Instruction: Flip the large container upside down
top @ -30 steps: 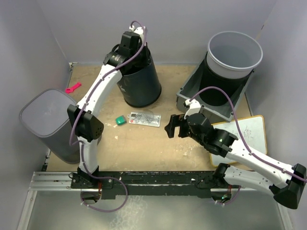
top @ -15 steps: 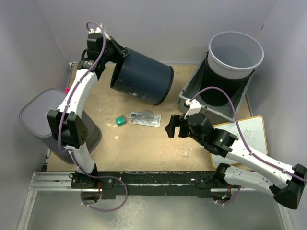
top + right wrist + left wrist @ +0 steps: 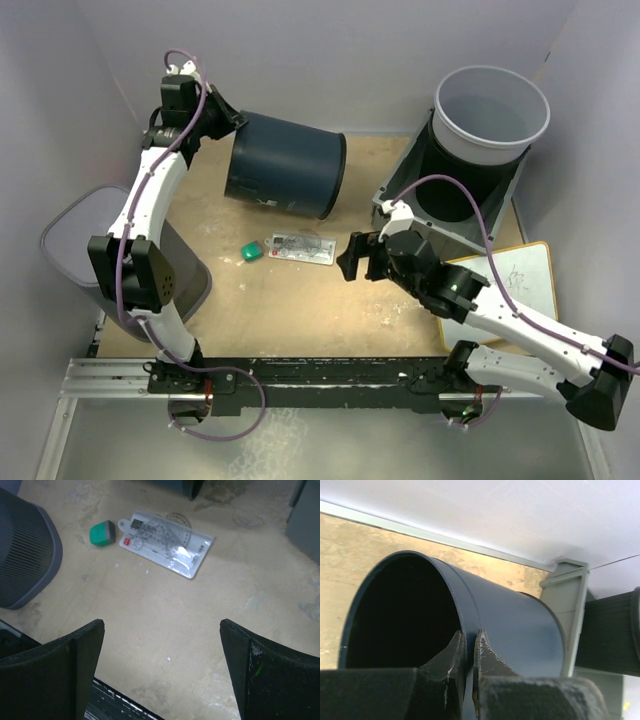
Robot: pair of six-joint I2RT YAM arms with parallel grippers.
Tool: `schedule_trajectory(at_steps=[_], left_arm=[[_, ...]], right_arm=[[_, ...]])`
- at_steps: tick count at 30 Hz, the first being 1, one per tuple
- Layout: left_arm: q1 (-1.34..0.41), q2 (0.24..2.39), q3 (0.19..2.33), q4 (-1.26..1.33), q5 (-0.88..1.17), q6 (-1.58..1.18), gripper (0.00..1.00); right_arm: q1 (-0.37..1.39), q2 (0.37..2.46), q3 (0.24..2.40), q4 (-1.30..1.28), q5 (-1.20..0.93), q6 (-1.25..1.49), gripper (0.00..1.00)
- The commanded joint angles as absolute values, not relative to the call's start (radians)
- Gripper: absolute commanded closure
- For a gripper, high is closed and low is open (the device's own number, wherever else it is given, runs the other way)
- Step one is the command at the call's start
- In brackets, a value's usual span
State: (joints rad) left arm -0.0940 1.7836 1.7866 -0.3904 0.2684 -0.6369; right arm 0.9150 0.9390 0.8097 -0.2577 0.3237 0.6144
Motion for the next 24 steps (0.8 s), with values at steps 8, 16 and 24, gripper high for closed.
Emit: schedule_trajectory(at_steps=[8,16,24], left_arm=[[-0.092,1.807,1.749,-0.632,0.096,-0.341,0.85],[-0.093,1.8,1.704,-0.675,0.043,-0.32,0.63],[-0.092,1.778,1.671,-0.66,0.038,-0.335,0.63]], right_arm=[[0.718,1.197,1.056,-0.021,0.085,0.619,0.0],[0.642,1.411,1.209,0.065,-0.031,0.631,0.02],[0.611,1.522,1.275,0.126,0.007,0.597,0.04]])
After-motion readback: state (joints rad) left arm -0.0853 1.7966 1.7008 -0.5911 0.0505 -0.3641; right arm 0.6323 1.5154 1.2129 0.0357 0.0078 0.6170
